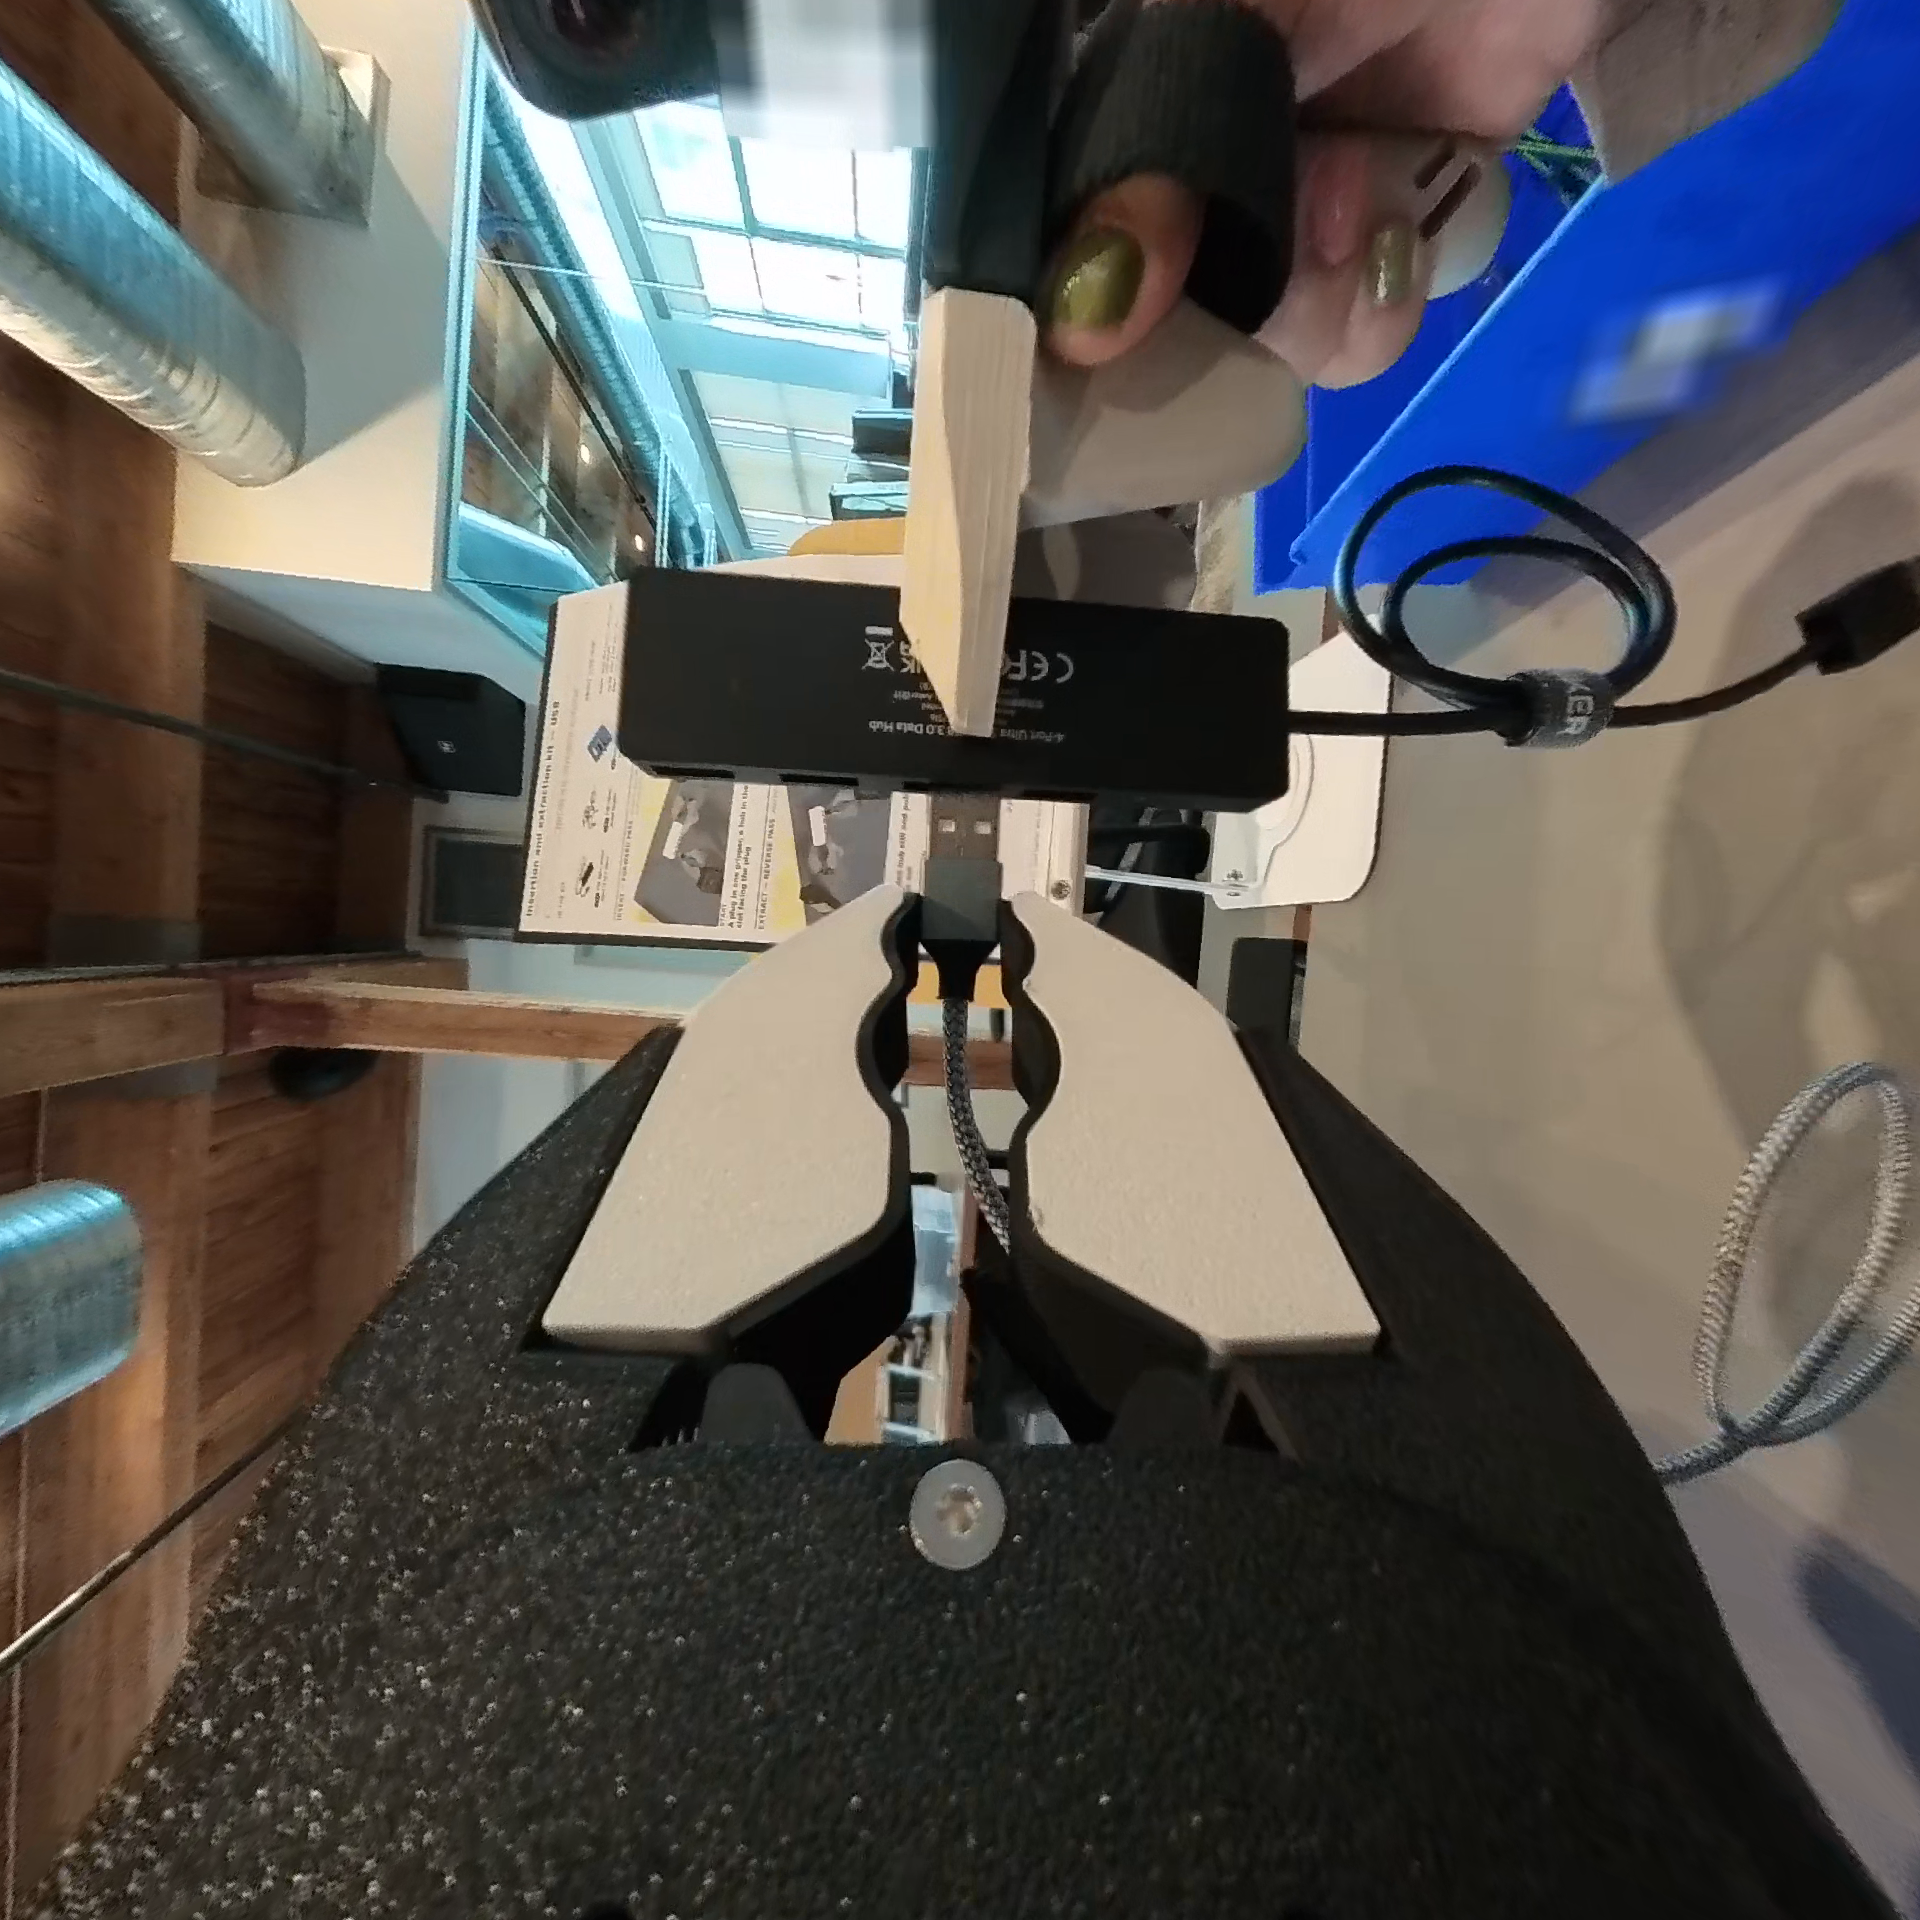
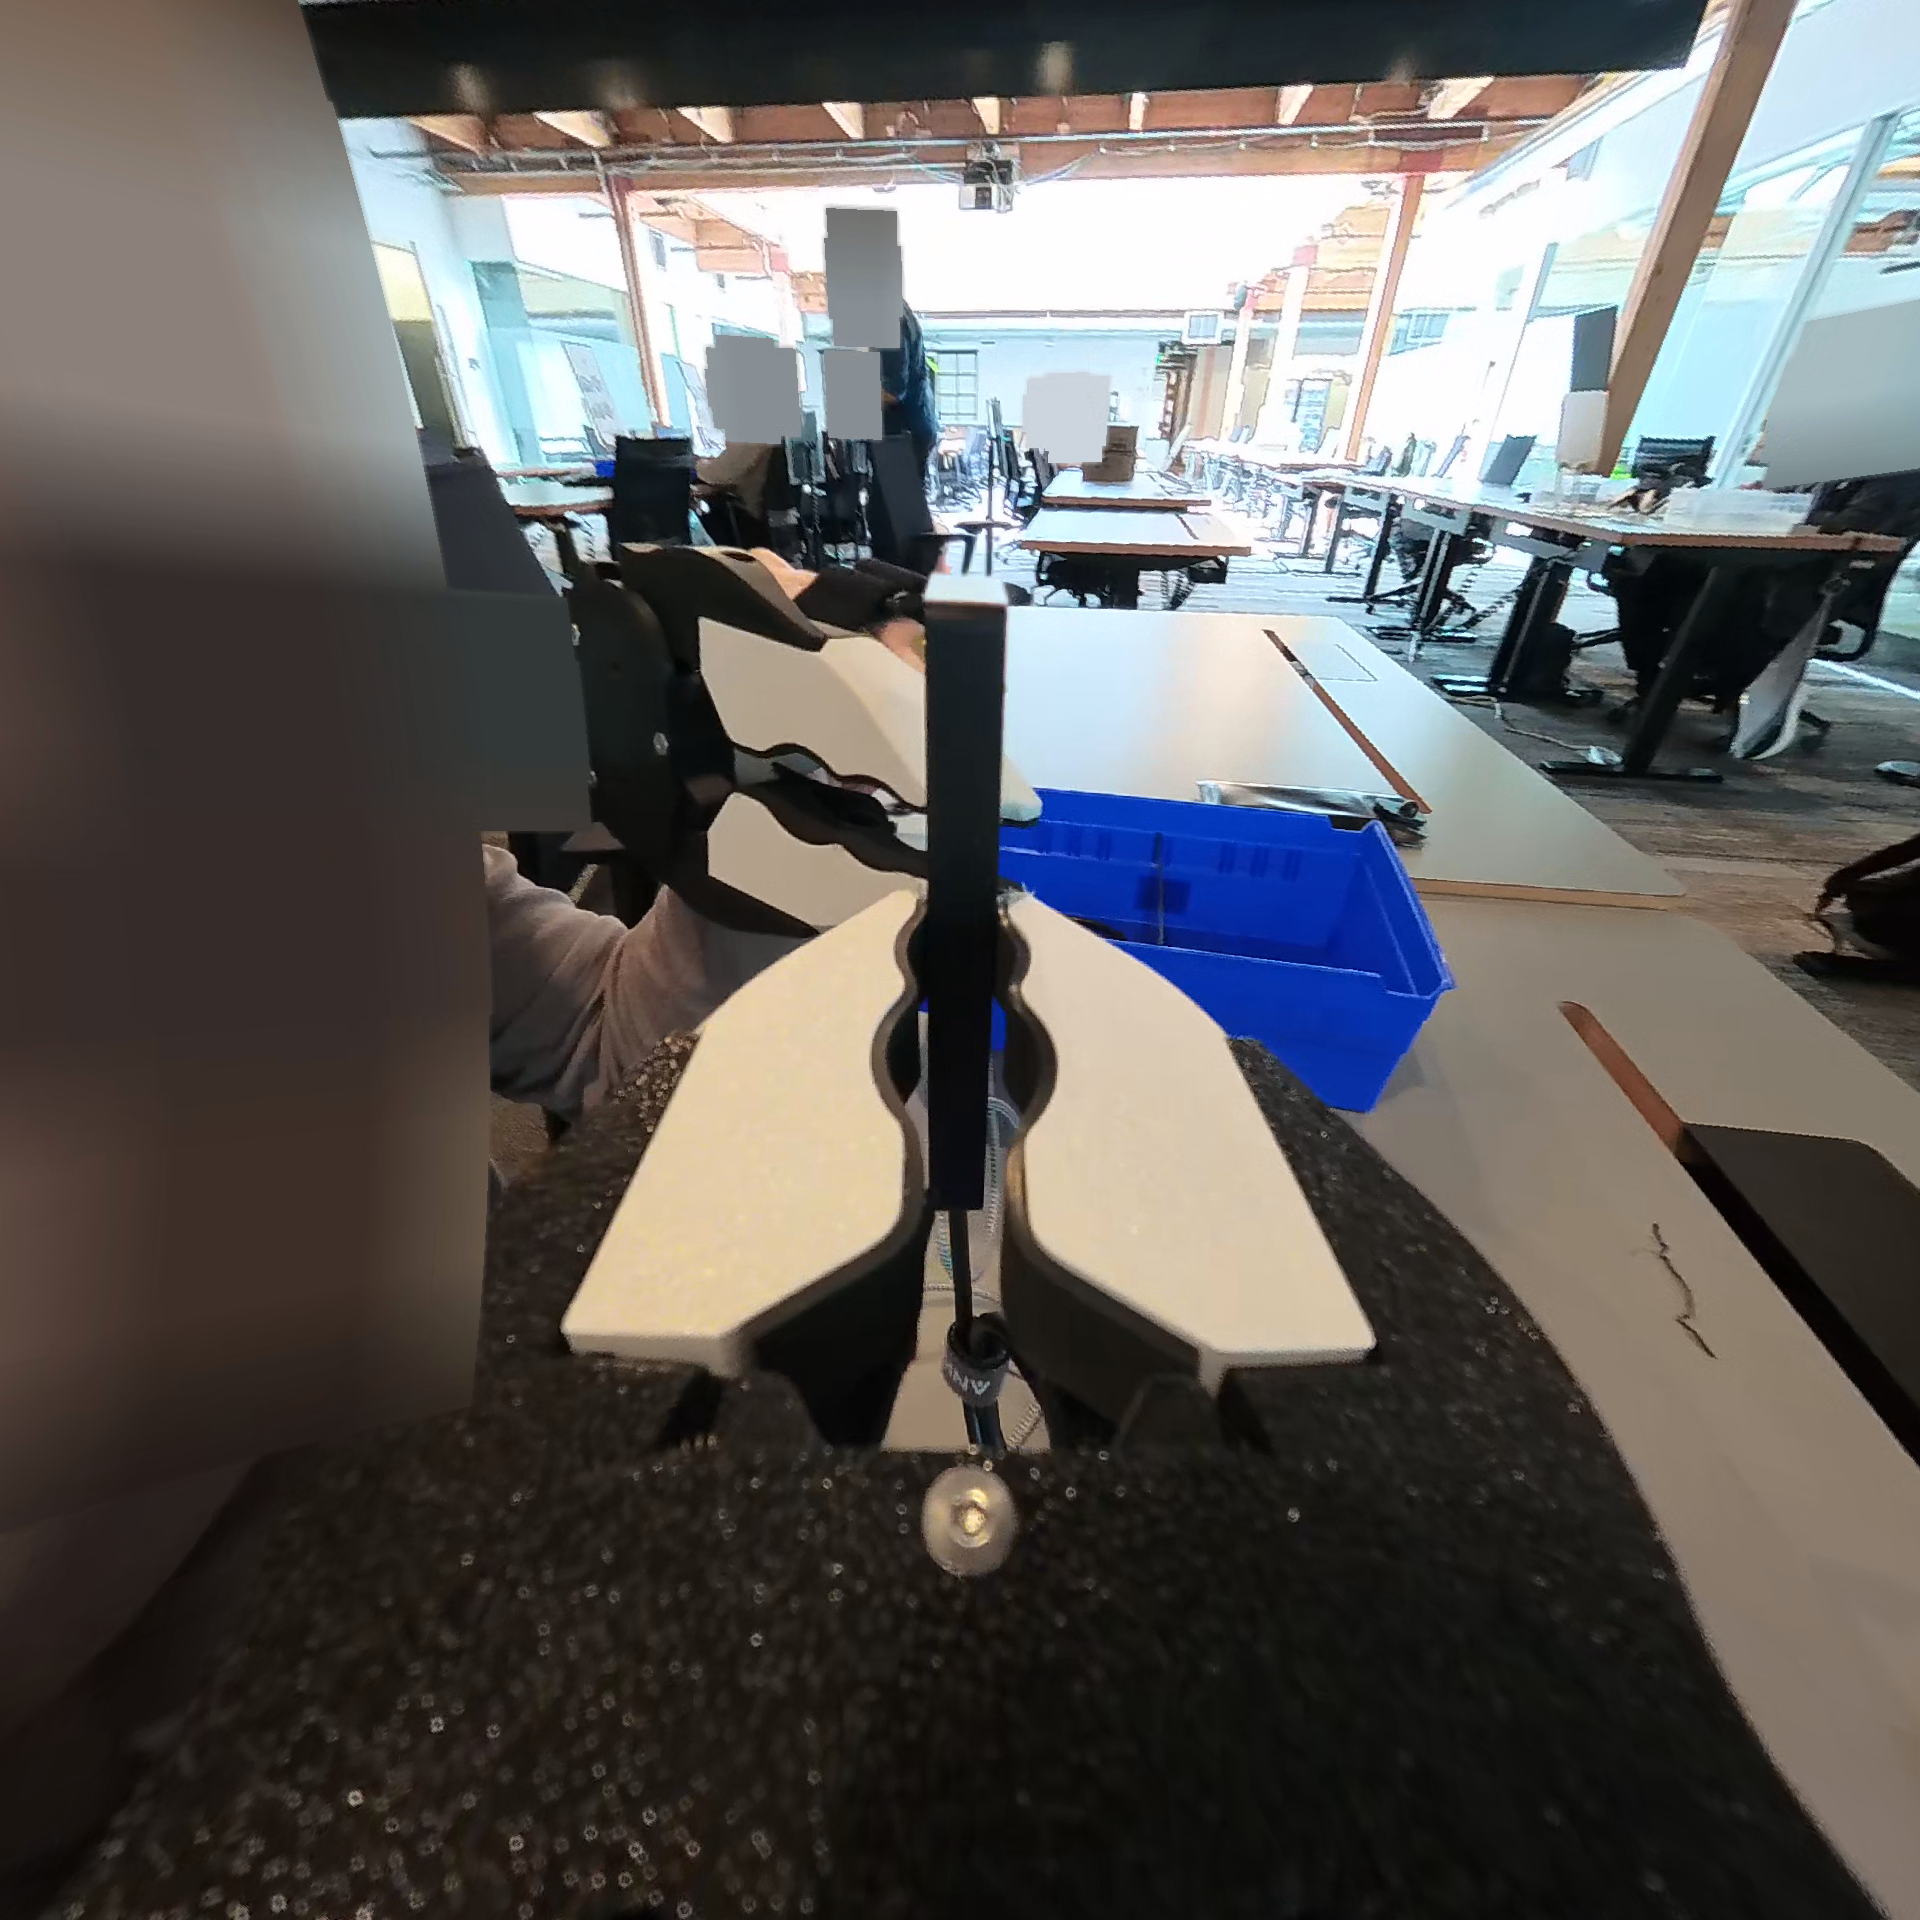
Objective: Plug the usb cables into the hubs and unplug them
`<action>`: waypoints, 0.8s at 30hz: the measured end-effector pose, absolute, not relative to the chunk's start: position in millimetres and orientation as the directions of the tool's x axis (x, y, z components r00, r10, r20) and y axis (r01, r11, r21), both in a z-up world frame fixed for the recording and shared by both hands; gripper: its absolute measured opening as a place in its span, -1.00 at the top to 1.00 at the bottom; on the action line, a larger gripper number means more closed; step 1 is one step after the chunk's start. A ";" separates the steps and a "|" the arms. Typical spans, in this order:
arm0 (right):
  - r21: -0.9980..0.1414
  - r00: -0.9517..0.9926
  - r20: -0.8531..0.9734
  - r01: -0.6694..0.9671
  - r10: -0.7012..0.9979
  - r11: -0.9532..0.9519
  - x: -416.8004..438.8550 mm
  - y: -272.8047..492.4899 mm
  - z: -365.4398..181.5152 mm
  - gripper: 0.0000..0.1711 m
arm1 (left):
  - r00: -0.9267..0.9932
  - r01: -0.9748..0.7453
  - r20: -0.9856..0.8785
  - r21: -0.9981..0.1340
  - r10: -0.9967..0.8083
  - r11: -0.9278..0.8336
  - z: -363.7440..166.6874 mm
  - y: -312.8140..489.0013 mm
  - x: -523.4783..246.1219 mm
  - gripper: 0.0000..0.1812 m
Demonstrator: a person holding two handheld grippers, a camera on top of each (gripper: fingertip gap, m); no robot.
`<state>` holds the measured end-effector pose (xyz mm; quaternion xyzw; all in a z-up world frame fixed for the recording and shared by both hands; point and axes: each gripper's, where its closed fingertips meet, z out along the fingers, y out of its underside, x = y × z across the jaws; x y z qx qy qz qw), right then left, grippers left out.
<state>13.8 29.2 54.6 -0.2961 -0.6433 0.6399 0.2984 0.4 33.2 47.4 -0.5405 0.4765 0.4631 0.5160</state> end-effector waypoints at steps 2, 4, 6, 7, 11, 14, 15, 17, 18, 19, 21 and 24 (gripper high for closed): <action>-1.000 -0.654 -0.003 -0.004 0.757 -0.007 13.3 30.5 54.1 0.88 | 0.127 -0.992 -0.991 -0.126 -0.043 -0.013 46.7 34.0 0.1 0.84; -1.000 -0.669 -0.014 -0.011 0.744 -0.028 14.8 30.0 56.4 0.88 | 0.138 -0.990 -0.990 -0.138 -0.043 0.000 47.2 34.2 1.2 0.84; -0.999 -0.684 -0.023 -0.018 0.729 -0.048 16.4 30.6 58.8 0.88 | 0.153 -0.988 -0.987 -0.155 -0.052 0.017 46.9 33.6 3.2 0.84; -0.998 -0.690 -0.026 -0.022 0.723 -0.057 17.1 30.7 59.4 0.88 | 0.159 -0.987 -0.986 -0.160 -0.057 0.022 46.6 33.3 4.2 0.84; -0.998 -0.708 -0.033 -0.018 0.705 -0.064 19.4 28.2 57.8 0.88 | 0.146 -0.989 -0.988 -0.145 -0.048 -0.018 46.2 35.0 1.2 0.84; -0.997 -0.714 -0.041 -0.016 0.699 -0.075 20.4 28.0 56.5 0.89 | 0.142 -0.990 -0.989 -0.141 -0.029 -0.017 47.7 36.8 1.0 0.84; -0.996 -0.715 -0.046 -0.016 0.697 -0.082 21.0 28.2 56.6 0.88 | 0.151 -0.989 -0.988 -0.151 -0.026 -0.004 48.7 36.7 2.2 0.84; -0.996 -0.710 -0.050 -0.015 0.702 -0.086 20.0 30.0 55.5 0.89 | 0.170 -0.985 -0.985 -0.171 -0.028 0.017 50.4 35.2 4.7 0.84; -0.996 -0.709 -0.051 -0.012 0.704 -0.084 18.8 31.0 54.6 0.89 | 0.171 -0.985 -0.985 -0.171 -0.025 0.018 51.2 34.4 5.2 0.84; -0.996 -0.710 -0.052 -0.009 0.702 -0.083 17.8 31.2 53.8 0.88 | 0.165 -0.986 -0.986 -0.165 -0.021 0.011 51.6 34.1 4.2 0.84; -0.997 -0.712 -0.054 -0.005 0.700 -0.082 15.7 30.0 52.3 0.88 | 0.151 -0.988 -0.988 -0.151 -0.015 -0.008 51.5 34.4 1.5 0.84; -0.996 -0.714 -0.059 -0.001 0.698 -0.085 15.8 28.9 51.5 0.88 | 0.175 -0.985 -0.984 -0.175 -0.038 -0.001 49.5 34.5 1.4 0.84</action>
